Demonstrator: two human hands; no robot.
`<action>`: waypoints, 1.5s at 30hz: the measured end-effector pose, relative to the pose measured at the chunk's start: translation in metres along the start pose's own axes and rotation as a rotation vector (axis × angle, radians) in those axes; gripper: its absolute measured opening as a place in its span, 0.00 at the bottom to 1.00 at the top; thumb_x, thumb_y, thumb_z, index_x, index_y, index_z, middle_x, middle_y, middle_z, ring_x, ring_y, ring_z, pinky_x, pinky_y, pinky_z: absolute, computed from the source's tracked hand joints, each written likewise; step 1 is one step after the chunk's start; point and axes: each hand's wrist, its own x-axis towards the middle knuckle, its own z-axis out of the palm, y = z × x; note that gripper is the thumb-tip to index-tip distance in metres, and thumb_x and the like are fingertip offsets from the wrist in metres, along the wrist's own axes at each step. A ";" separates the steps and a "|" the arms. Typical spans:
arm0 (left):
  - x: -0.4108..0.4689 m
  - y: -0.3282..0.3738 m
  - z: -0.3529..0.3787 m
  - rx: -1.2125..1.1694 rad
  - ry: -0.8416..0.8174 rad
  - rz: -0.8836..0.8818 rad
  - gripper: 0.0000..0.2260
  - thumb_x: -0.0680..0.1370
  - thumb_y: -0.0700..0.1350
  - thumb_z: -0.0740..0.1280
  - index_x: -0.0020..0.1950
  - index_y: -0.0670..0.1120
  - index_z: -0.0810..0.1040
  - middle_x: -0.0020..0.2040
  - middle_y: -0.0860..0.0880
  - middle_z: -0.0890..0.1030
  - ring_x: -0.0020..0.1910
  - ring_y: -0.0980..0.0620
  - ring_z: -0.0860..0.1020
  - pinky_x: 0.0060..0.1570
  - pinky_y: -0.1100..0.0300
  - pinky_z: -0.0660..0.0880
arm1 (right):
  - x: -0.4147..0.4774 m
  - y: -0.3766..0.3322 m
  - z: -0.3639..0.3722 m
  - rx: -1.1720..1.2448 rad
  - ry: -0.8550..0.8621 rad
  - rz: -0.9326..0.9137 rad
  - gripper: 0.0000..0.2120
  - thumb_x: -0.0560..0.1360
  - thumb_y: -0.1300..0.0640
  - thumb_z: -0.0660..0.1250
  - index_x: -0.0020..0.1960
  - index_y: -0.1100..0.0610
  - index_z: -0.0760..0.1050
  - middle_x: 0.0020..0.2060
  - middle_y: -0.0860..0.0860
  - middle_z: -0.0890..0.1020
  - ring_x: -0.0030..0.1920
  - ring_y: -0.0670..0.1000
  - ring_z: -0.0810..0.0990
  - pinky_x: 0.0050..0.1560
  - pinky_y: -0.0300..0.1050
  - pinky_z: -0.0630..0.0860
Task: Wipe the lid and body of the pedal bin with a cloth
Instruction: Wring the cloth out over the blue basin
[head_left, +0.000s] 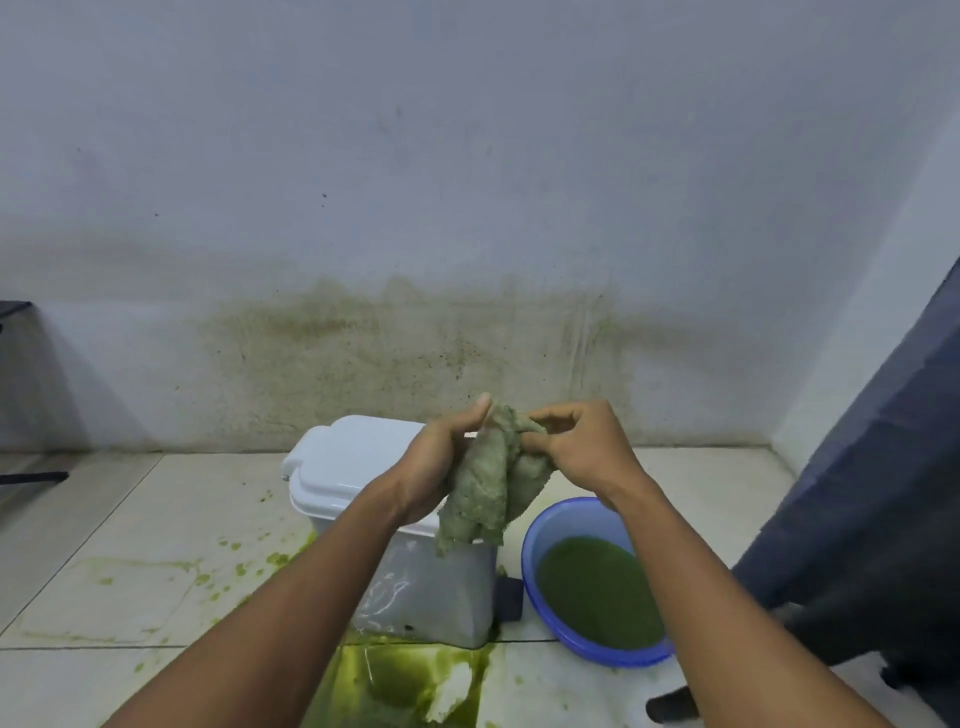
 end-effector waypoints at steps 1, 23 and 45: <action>-0.001 0.005 0.000 0.094 0.014 0.029 0.29 0.76 0.67 0.64 0.54 0.42 0.84 0.50 0.44 0.85 0.48 0.47 0.82 0.49 0.52 0.75 | -0.002 -0.007 -0.004 -0.045 0.001 -0.007 0.08 0.67 0.66 0.78 0.46 0.58 0.86 0.39 0.54 0.87 0.37 0.50 0.83 0.42 0.47 0.82; 0.028 -0.024 0.039 1.053 0.099 0.228 0.06 0.71 0.36 0.71 0.41 0.47 0.82 0.39 0.49 0.81 0.38 0.49 0.79 0.32 0.62 0.70 | -0.021 -0.009 -0.056 -0.557 -0.120 0.203 0.09 0.63 0.63 0.82 0.42 0.59 0.86 0.35 0.49 0.84 0.36 0.45 0.79 0.32 0.35 0.73; 0.060 -0.107 0.059 1.189 -0.037 0.104 0.08 0.63 0.38 0.63 0.37 0.49 0.77 0.37 0.47 0.78 0.39 0.45 0.77 0.34 0.57 0.73 | -0.028 0.071 -0.055 -0.148 0.142 0.615 0.07 0.67 0.69 0.67 0.40 0.60 0.72 0.35 0.56 0.81 0.30 0.55 0.86 0.32 0.42 0.77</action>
